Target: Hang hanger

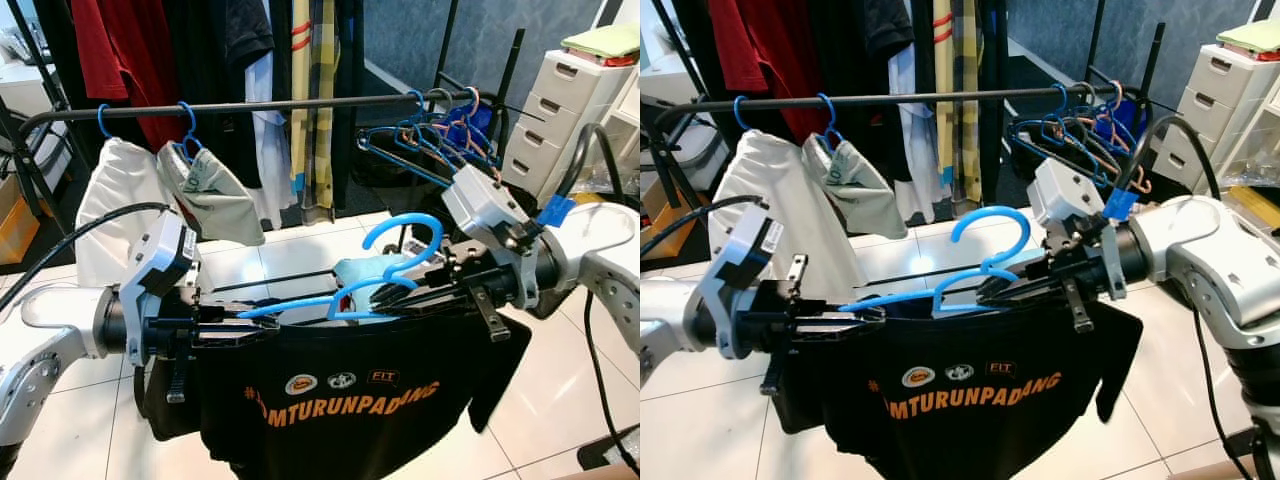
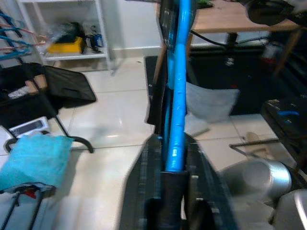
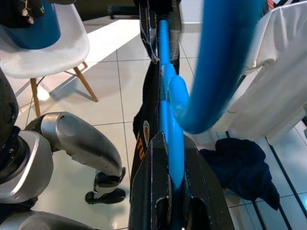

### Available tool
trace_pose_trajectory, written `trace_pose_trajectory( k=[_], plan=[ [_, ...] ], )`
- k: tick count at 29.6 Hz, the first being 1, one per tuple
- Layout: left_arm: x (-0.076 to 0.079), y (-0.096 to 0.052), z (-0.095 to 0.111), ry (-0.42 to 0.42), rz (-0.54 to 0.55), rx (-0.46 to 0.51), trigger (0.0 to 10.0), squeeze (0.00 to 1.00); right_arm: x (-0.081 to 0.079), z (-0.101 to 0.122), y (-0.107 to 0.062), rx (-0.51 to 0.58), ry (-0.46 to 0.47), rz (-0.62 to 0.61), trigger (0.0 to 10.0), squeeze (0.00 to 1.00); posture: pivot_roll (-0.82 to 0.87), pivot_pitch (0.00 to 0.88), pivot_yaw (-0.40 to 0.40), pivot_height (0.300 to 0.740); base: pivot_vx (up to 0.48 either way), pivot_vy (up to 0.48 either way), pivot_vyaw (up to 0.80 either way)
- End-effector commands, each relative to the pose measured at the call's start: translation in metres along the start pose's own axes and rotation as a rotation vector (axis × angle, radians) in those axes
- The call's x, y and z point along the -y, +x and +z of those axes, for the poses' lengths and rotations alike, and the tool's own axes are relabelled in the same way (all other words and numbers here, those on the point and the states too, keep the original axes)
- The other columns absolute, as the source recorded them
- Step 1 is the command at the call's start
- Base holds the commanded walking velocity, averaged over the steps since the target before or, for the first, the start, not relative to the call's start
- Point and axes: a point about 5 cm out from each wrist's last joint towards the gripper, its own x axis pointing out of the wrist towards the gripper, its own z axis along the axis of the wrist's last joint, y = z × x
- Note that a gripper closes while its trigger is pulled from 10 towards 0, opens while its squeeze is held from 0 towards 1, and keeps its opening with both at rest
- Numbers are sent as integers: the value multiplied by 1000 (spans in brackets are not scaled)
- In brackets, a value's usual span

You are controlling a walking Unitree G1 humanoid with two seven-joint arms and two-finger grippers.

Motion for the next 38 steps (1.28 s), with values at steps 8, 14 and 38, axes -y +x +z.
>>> trace_pose_trajectory(
  k=[8, 14, 38],
  plan=[
    [-8, -14, 0, -7, 89, 32, 10000, 1000, 3, 9, -10, 37, -34, -50, 0, 0, -123, 0, -2, 740, 0, 0, 0],
    [-4, -23, -5, -46, 92, 45, 10000, 1000, 1, 13, -16, 54, -39, -46, 0, 0, -122, 0, -2, 740, 0, 0, 0],
    [-8, -42, -35, -139, 203, -7, 0, 0, -4, 13, -32, 67, -32, -58, 0, 0, -102, 0, 11, 740, 0, 0, 0]
  ],
)
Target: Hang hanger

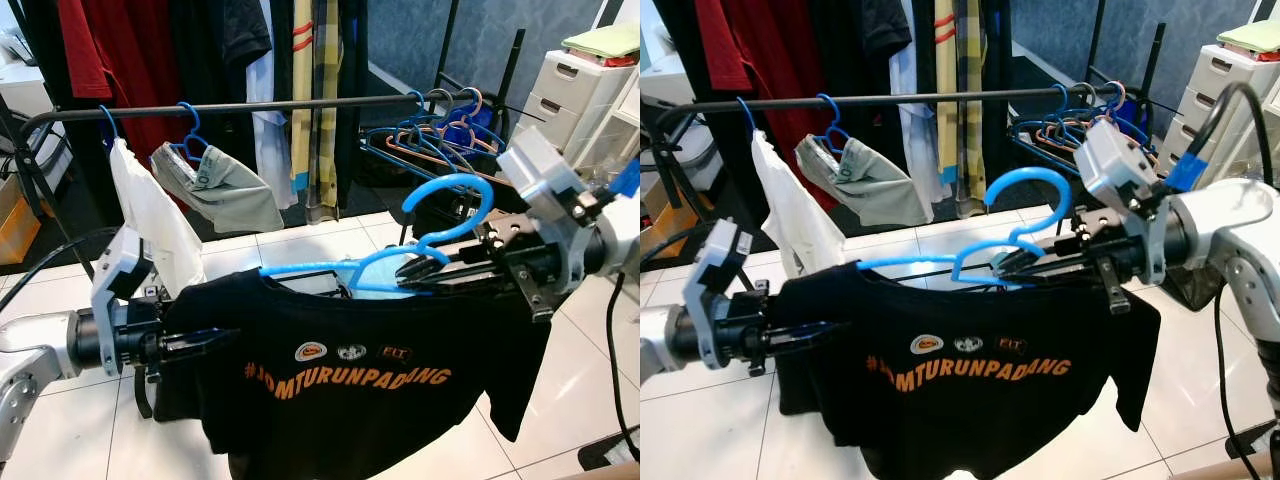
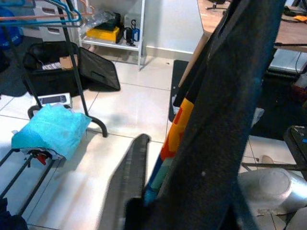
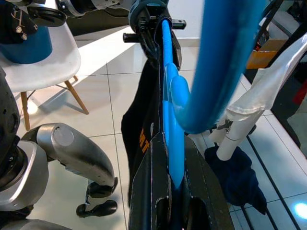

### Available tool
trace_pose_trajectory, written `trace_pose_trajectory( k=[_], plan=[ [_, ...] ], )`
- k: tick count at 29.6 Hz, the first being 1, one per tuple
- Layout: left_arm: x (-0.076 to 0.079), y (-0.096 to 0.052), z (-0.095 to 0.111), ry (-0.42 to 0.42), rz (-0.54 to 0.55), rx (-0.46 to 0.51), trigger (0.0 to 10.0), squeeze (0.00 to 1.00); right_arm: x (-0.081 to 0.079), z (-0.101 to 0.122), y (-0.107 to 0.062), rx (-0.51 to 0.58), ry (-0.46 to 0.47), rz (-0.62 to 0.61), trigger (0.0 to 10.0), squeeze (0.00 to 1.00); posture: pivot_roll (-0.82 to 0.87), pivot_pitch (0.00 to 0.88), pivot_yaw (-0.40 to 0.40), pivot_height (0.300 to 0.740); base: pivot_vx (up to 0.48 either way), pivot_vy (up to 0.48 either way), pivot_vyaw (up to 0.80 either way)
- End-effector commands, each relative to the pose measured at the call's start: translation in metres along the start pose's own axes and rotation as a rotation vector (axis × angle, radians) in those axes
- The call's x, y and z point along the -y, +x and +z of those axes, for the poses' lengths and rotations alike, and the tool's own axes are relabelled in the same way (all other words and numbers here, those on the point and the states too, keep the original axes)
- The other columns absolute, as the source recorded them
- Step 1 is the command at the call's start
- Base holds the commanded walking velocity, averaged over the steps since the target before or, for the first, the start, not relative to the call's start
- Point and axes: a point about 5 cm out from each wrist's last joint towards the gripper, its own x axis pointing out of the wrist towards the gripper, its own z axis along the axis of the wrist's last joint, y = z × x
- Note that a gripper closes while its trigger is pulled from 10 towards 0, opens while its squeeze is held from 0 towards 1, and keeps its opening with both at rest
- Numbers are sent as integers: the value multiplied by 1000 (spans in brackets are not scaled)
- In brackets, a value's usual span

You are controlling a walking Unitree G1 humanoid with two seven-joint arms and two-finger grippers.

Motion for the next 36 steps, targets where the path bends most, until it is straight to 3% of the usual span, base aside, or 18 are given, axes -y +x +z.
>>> trace_pose_trajectory(
  k=[1, 9, 13, 15, 19, 22, 28, 36],
  plan=[
    [-3, -4, 5, 15, 24, 5, 0, 0, -1, 1, -2, 1, -15, -9, 0, 0, -96, 0, 11, 740, 0, 0, 0],
    [-21, -12, 26, 106, 189, 93, 0, 0, 1, -8, -5, -54, 4, -33, 0, 0, -106, 0, 0, 740, 0, 0, 0],
    [-24, -14, 30, 122, 221, 111, 0, 0, 1, -10, -5, -61, 12, -37, 0, 0, -108, 0, 1, 740, 0, 0, 0],
    [-34, -19, 42, 148, 297, 171, 0, 0, -1, -18, -5, -102, 40, -46, 0, 0, -119, 0, 6, 740, 0, 0, 0],
    [-40, -22, 56, 159, 334, 249, 0, 0, -6, -35, -5, -196, 69, -50, 0, 0, -122, 0, 10, 740, 0, 0, 0],
    [-42, -24, 59, 158, 342, 265, 0, 0, -7, -39, -5, -204, 77, -56, 0, 0, -117, 0, 9, 740, 0, 0, 0],
    [-56, -36, 42, 74, 471, 268, 0, 0, 0, -15, -21, -62, 54, -146, 0, 0, -120, 0, 9, 740, 0, 0, 0],
    [-62, -37, 26, -12, 549, 273, 0, 0, 4, -7, -31, -21, 31, -196, 0, 0, -119, 0, 7, 740, 0, 0, 0]
  ],
)
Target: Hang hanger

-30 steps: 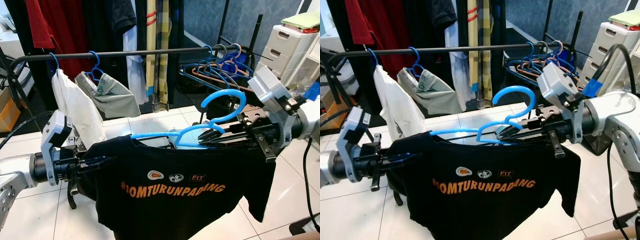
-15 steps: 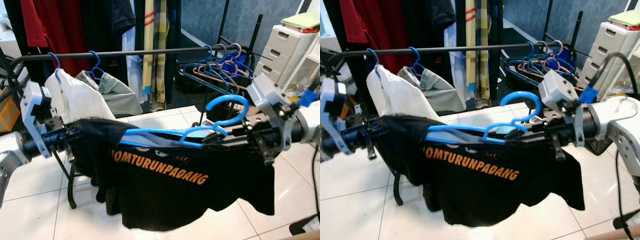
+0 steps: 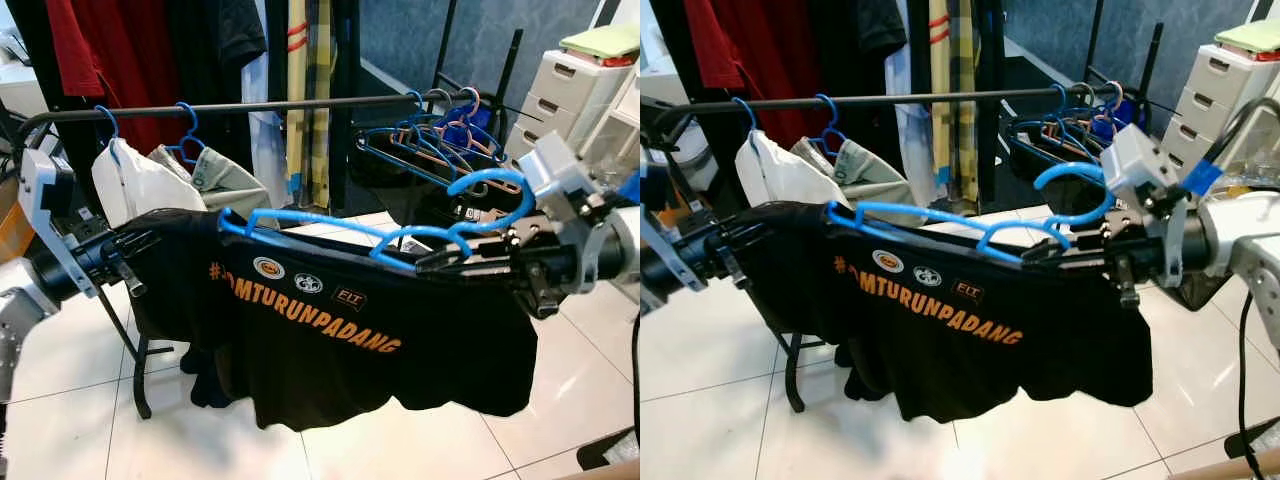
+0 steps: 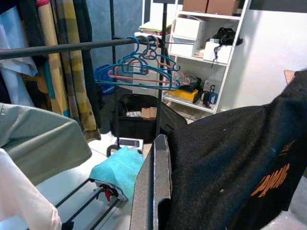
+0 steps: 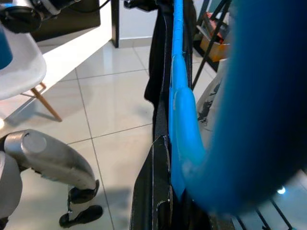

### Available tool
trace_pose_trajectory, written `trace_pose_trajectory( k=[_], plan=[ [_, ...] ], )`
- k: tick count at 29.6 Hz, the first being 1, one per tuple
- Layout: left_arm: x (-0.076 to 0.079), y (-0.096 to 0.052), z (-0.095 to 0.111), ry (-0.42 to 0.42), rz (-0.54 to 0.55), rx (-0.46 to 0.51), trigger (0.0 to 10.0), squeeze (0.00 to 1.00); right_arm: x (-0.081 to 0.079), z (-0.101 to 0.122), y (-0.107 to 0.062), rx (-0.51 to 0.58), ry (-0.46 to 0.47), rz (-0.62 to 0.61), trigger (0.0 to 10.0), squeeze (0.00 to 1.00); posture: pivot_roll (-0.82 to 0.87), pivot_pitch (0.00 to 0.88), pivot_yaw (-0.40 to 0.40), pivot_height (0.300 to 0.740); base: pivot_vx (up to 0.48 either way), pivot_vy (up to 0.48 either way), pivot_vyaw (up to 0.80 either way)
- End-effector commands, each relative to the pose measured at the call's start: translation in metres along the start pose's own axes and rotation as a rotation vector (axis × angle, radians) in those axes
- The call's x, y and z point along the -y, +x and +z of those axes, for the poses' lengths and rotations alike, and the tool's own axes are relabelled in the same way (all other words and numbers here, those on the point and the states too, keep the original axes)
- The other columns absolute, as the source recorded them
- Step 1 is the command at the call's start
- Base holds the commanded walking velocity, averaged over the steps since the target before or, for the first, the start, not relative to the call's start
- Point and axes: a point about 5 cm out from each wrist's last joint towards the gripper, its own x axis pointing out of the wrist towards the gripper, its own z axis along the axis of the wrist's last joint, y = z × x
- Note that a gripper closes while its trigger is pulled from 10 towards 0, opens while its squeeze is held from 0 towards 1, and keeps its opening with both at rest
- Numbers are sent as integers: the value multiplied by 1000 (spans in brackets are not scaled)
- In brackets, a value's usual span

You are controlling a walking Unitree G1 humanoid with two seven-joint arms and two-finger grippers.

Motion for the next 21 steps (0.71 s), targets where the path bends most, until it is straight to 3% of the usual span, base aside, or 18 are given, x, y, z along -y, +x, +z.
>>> trace_pose_trajectory(
  k=[1, 2, 4, 5, 7, 10, 13, 14, 16, 18, 21],
  plan=[
    [-7, -8, -5, -27, 86, 0, 0, 0, 4, 5, -9, 20, -3, -43, 0, 0, -121, 0, 7, 740, 0, 0, 0],
    [-7, -8, -5, -27, 86, 0, 0, 0, 4, 5, -9, 20, -3, -43, 0, 0, -121, 0, 7, 740, 0, 0, 0],
    [12, -1, -18, -54, -25, -43, 0, 0, 9, 9, -10, 39, -22, -77, 0, 0, -120, 0, 7, 740, 0, 0, 0],
    [12, -1, -18, -54, -25, -43, 0, 0, 9, 9, -10, 39, -22, -77, 0, 0, -120, 0, 7, 740, 0, 0, 0],
    [27, 5, -25, -76, -112, -63, 0, 0, 12, 10, -9, 53, -34, -97, 0, 0, -118, 0, 5, 740, 0, 0, 0],
    [37, 8, -27, -86, -167, -67, 0, 0, 15, 12, -7, 74, -41, -121, 0, 0, -121, 0, 7, 740, 0, 0, 0],
    [77, 24, -27, -144, -366, -42, 0, 0, 22, 20, 6, 185, -33, -161, 0, 0, -118, 0, 4, 740, 0, 0, 0],
    [77, 24, -27, -144, -366, -42, 0, 0, 22, 20, 6, 185, -33, -161, 0, 0, -118, 0, 4, 740, 0, 0, 0],
    [100, 38, -26, -156, -438, -13, 0, 0, 23, 23, 17, 271, -5, -161, 0, 0, -119, 0, 4, 740, 0, 0, 0],
    [106, 43, -26, -162, -451, 0, 0, 0, 24, 24, 21, 304, 9, -164, 0, 0, -119, 0, 4, 740, 0, 0, 0],
    [117, 63, -18, -186, -419, 80, 0, 0, 29, 27, 38, 475, 98, -200, 0, 0, -119, 0, 2, 740, 0, 0, 0]
  ],
)
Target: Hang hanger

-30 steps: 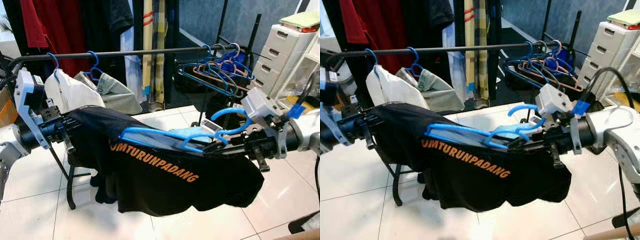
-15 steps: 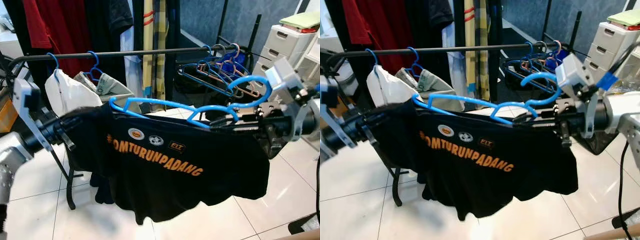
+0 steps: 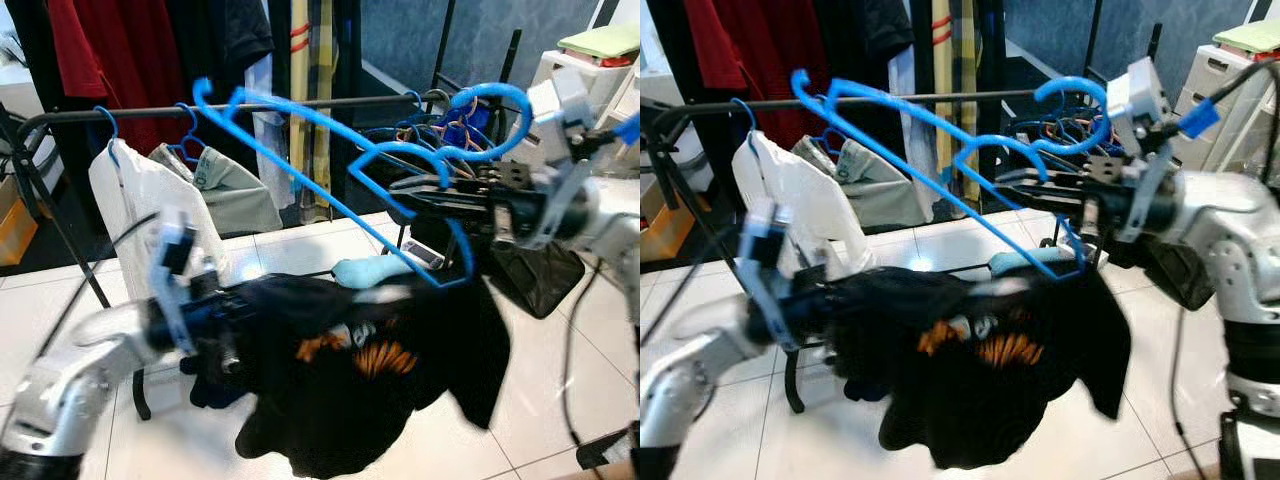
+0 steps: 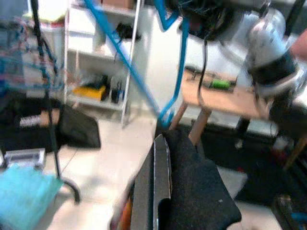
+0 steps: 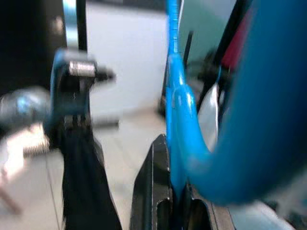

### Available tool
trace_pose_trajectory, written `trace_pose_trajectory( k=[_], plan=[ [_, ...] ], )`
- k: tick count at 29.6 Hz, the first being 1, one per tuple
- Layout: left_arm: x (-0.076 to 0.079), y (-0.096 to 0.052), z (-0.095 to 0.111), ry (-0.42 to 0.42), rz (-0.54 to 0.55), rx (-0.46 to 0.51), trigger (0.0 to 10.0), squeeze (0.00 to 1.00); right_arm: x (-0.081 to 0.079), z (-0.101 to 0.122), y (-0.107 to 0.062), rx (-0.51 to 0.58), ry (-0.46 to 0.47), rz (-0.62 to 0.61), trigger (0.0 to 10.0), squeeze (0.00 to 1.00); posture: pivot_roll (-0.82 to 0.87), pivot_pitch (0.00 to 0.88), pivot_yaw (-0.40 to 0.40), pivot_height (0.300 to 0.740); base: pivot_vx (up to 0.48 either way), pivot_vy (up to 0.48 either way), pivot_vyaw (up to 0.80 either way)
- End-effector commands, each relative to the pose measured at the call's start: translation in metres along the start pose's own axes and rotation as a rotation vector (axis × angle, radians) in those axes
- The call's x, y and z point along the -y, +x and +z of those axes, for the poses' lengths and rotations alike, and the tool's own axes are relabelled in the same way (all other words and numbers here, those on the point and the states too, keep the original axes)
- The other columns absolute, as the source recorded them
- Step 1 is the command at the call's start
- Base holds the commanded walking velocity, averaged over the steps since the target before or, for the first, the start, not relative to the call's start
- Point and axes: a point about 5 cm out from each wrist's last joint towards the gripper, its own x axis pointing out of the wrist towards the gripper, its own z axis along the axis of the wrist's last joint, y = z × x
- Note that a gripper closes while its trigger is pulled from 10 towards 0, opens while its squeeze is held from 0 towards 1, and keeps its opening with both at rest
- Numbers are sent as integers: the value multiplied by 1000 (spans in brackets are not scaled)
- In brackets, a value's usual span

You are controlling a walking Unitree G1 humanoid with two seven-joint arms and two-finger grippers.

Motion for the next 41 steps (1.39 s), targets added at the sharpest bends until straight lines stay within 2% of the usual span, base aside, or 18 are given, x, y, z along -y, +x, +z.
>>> trace_pose_trajectory(
  k=[1, 5, 8, 11, 12, 13, 14, 15, 16, 17, 23, 25, 26, 27, 29, 31, 33, 41],
  plan=[
    [4, 17, 8, -13, 18, 77, 0, 0, 5, 3, 10, 123, 70, -68, 0, 0, -115, 0, 3, 740, 0, 0, 0],
    [8, 26, 12, -27, 12, 120, 0, 0, 9, 0, 17, 181, 109, -115, 0, 0, -115, 0, 3, 740, 0, 0, 0],
    [9, 29, 17, -29, 31, 154, 0, 0, 26, 1, 19, 324, 183, -263, 0, 0, -109, 0, 2, 740, 0, 0, 0],
    [-19, 11, 9, 7, 246, 91, 0, 0, 45, -12, 6, 256, 159, -470, 0, 0, -108, 0, 2, 740, 0, 0, 0],
    [-34, -2, 3, 16, 368, 50, 39, 0, 52, -23, -4, 178, 137, -561, 4980, 0, -106, 0, 0, 740, 0, 0, 0],
    [-34, -2, 3, 16, 368, 50, 39, 0, 52, -23, -4, 178, 137, -561, 4980, 0, -106, 0, 0, 740, 0, 0, 0],
    [-55, -26, -12, 12, 553, -20, 2039, 0, 59, -45, -23, 66, 132, -676, 10000, 0, -96, 0, -1, 740, 0, 0, 0],
    [-68, -46, -25, 4, 700, -78, 7294, 0, 62, -64, -38, -14, 150, -757, 10000, 0, -96, 0, -1, 740, 0, 0, 0],
    [-78, -66, -40, -26, 827, -132, 7294, 0, 62, -82, -52, -86, 177, -823, 10000, 0, -94, 0, -1, 740, 0, 0, 0],
    [-82, -83, -60, -58, 930, -213, 9804, 0, 59, -103, -63, -170, 191, -872, 10000, 0, -91, 0, -1, 740, 0, 0, 0],
    [-82, -91, -73, -79, 984, -261, 9804, 0, 56, -115, -69, -216, 199, -899, 10000, 0, -91, 0, -1, 740, 0, 0, 0],
    [-67, -113, -121, -183, 1111, -400, 10000, 0, 32, -174, -87, -427, 257, -945, 10000, 0, -89, 0, 5, 740, 0, 0, 0],
    [-67, -113, -121, -183, 1111, -400, 10000, 0, 32, -174, -87, -427, 257, -945, 10000, 0, -89, 0, 5, 740, 0, 0, 0],
    [-56, -121, -141, -217, 1162, -460, 10000, 0, 17, -201, -95, -503, 302, -954, 10000, 0, -85, 0, 5, 740, 0, 0, 0],
    [-47, -126, -154, -231, 1192, -511, 10000, 0, 1, -223, -103, -576, 334, -957, 10000, 0, -74, 0, 3, 740, 0, 0, 0],
    [-47, -126, -154, -231, 1192, -511, 10000, 0, 1, -223, -103, -576, 334, -957, 10000, 0, -74, 0, 3, 740, 0, 0, 0],
    [-34, -132, -174, -205, 1227, -584, 10000, 0, -29, -261, -118, -680, 411, -963, 10000, 0, -48, 0, -12, 740, 0, 0, 800],
    [-23, -143, -198, -210, 1309, -641, 10000, 0, -58, -294, -129, -771, 490, -959, 10000, 0, -31, 0, -31, 740, 0, 0, 800]
  ],
)
